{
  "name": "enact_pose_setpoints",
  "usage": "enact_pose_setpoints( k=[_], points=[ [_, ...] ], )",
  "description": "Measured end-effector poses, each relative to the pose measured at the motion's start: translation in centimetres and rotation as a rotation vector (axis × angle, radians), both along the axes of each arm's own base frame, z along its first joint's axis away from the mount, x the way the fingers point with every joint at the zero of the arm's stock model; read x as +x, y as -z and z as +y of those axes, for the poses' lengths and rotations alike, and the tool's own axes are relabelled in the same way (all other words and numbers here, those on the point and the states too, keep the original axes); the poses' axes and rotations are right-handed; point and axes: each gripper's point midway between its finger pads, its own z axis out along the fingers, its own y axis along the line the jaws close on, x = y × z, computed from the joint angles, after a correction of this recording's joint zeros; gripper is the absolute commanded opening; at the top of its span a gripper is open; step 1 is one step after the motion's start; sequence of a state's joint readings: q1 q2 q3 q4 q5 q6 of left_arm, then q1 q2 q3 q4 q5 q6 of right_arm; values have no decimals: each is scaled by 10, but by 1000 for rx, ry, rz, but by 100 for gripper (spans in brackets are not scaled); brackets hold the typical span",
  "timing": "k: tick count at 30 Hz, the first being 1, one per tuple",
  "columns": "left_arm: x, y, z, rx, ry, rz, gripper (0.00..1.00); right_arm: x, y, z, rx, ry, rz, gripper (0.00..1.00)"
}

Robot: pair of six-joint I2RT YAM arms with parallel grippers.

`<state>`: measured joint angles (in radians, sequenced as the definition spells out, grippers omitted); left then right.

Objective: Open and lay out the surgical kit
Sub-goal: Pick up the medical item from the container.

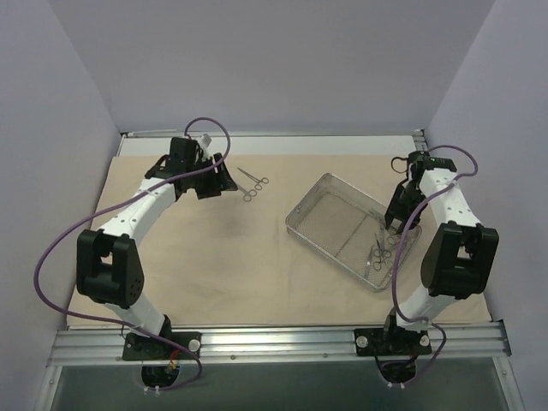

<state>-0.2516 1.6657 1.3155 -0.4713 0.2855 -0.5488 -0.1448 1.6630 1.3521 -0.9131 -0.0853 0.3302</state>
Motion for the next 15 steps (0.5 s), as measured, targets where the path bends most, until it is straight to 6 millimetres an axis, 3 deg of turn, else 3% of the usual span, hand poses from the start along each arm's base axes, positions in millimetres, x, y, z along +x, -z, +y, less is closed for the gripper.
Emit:
enact_pose_setpoints(
  k=[5,10,15],
  points=[
    [-4,-22,-8,-9,127,-83,68,-11,24,8,19,-24,9,45],
    [-12,-20,-9,-9,186,-74,68,-16,47,13,28,-36,13,45],
    [-13,-19,-1,-14,184,-60,68,-6,66,10,19,-47,2,43]
  ],
)
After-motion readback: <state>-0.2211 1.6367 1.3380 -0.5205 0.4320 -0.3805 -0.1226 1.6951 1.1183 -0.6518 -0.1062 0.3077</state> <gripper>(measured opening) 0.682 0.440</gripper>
